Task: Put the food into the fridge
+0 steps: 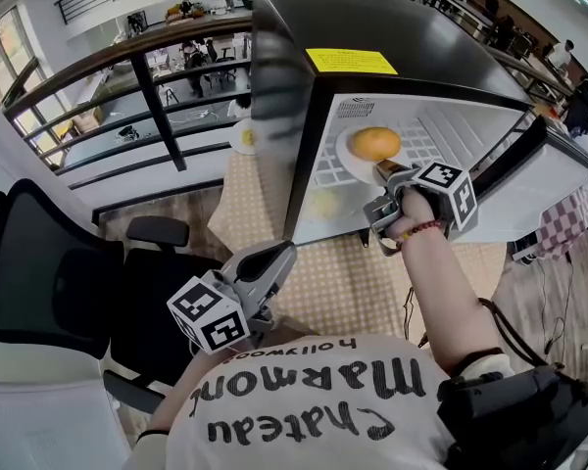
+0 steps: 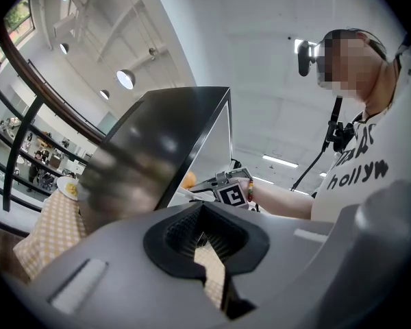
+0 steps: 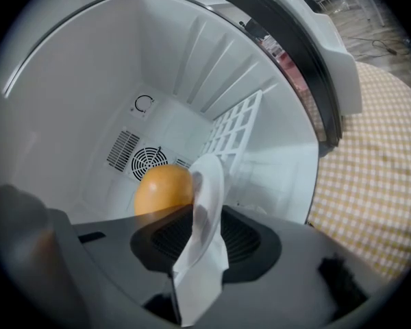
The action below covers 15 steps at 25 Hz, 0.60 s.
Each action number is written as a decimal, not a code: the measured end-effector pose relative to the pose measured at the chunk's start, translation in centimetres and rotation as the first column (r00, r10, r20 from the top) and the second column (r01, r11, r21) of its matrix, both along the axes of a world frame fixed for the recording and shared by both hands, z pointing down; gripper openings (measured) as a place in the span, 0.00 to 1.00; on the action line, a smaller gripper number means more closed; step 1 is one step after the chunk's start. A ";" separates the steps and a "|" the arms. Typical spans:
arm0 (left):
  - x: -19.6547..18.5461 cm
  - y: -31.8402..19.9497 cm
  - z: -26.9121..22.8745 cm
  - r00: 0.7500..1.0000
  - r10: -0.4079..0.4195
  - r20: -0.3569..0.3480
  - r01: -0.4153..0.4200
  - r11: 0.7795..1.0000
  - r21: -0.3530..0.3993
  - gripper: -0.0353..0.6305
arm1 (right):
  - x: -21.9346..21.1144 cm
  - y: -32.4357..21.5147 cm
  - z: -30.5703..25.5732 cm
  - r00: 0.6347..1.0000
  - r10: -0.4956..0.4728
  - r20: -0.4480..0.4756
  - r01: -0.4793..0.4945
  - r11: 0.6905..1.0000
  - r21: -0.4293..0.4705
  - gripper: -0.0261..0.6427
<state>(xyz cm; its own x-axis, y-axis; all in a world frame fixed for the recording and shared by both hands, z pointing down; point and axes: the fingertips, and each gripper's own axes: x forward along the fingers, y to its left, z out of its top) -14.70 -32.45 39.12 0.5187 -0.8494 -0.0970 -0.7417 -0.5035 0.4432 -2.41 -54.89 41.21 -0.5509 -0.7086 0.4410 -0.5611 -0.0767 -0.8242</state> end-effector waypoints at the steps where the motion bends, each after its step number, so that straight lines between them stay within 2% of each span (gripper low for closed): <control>1: 0.0 0.1 0.0 1.000 0.001 0.003 -0.001 1.000 0.004 0.06 | -0.1 0.0 0.1 1.000 -0.002 0.002 0.002 1.000 -0.002 0.22; 8: 0.3 0.9 -0.5 0.999 -0.025 0.024 0.025 1.000 0.005 0.06 | 0.5 0.9 -0.4 0.997 -0.004 0.072 0.003 1.000 0.009 0.30; 15: 1.4 2.3 -1.8 0.996 -0.079 0.030 0.078 0.997 0.020 0.06 | 3.2 2.2 -0.8 0.994 0.007 0.107 -0.008 1.000 0.016 0.31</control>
